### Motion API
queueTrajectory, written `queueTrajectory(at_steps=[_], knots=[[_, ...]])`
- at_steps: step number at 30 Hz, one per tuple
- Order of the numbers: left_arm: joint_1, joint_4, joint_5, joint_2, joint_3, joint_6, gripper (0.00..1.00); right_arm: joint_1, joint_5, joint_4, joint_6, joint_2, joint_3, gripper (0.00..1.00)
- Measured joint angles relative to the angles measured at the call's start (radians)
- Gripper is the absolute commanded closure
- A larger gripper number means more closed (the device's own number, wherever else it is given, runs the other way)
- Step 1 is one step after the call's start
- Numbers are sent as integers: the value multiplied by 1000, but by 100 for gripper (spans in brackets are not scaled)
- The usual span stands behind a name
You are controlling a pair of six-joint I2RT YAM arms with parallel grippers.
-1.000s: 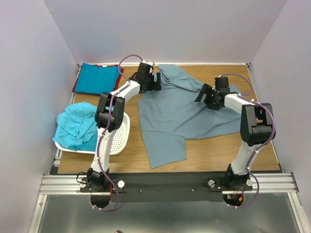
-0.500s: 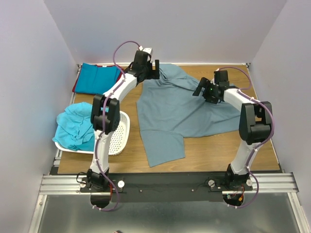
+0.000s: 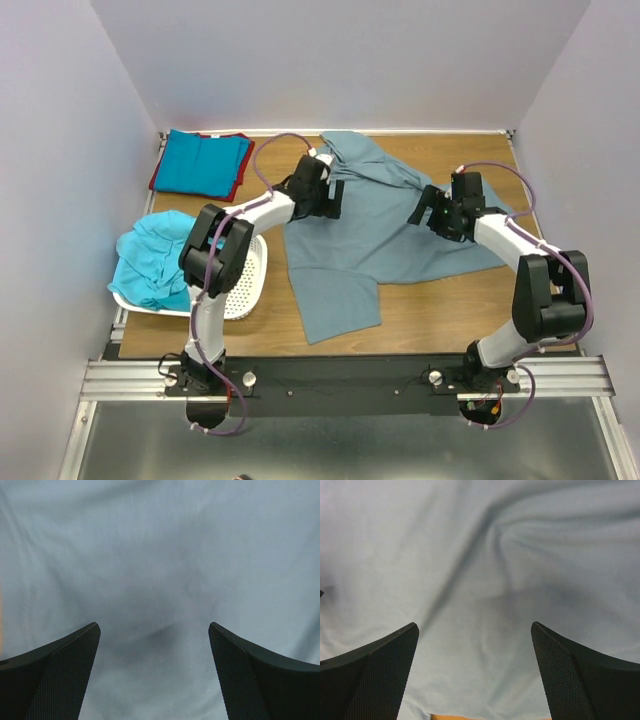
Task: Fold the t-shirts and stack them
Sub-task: Flatten the tshirt out
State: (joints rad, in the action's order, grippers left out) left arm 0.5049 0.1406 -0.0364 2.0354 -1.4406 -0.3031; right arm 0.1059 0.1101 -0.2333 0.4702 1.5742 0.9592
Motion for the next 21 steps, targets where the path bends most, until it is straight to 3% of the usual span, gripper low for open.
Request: queueTrajectory(at_steps=[12, 21], knots=[[3, -26, -13, 90, -42, 1, 3, 0, -29, 0, 0, 83, -34, 0], [-51, -51, -76, 142, -109, -4, 4, 0, -37, 10, -1, 195, 88, 0]])
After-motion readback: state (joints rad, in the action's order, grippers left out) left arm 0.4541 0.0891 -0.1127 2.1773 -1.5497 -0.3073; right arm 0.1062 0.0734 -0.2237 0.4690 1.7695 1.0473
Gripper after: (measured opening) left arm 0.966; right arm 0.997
